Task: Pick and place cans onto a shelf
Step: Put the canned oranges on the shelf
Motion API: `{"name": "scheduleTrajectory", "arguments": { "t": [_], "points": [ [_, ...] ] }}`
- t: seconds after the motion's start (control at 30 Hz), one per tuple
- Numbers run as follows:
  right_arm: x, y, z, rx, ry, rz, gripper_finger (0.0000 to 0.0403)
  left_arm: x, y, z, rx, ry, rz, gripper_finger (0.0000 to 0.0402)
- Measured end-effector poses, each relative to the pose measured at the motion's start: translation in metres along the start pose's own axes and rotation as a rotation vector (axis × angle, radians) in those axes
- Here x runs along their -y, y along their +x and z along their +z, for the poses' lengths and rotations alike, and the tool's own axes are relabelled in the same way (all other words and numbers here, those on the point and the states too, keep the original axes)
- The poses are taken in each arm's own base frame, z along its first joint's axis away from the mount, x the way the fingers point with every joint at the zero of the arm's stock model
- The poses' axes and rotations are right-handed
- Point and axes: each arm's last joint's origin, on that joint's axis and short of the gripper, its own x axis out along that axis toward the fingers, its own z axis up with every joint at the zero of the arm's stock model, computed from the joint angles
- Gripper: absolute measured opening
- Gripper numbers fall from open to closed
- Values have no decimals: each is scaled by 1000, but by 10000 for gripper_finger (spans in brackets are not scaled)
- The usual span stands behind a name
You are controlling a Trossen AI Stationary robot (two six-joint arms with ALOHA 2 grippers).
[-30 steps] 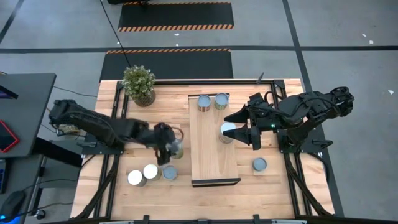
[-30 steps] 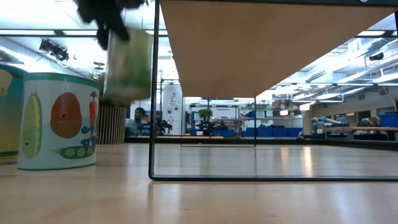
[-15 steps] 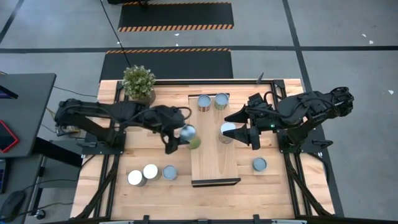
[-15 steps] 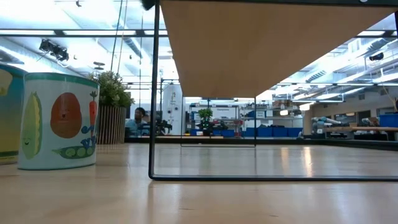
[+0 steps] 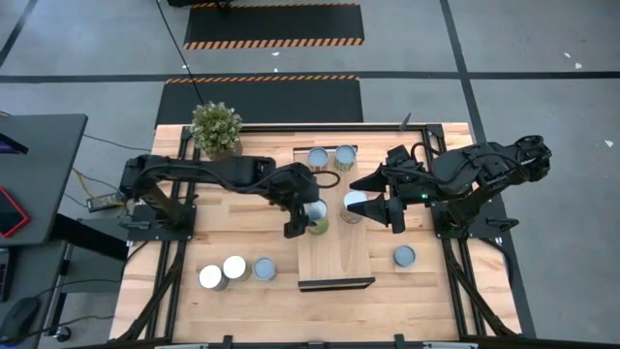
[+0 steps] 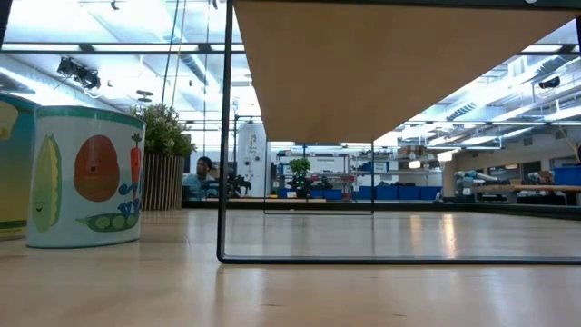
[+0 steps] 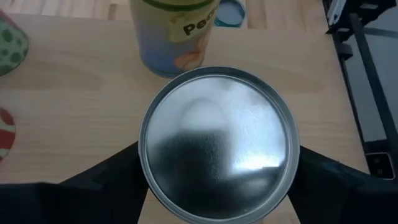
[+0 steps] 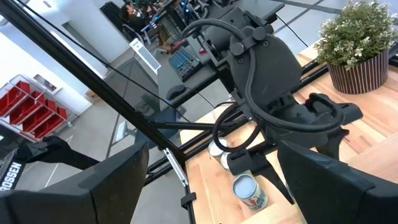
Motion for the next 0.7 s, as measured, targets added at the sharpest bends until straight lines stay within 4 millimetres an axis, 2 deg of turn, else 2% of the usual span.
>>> {"name": "scheduleTrajectory", "arguments": {
  "t": [0.27, 0.47, 0.7],
  "points": [
    [0, 0, 0, 2, 1, -1, 364, -2, 1, 1, 7, 75, 71, 322],
    [0, 0, 0, 5, 1, -5, 364, -4, 1, 0, 7, 102, 130, 389],
    [0, 0, 0, 5, 0, -5, 364, -2, 1, 0, 7, 132, 143, 391]
  ]
}}
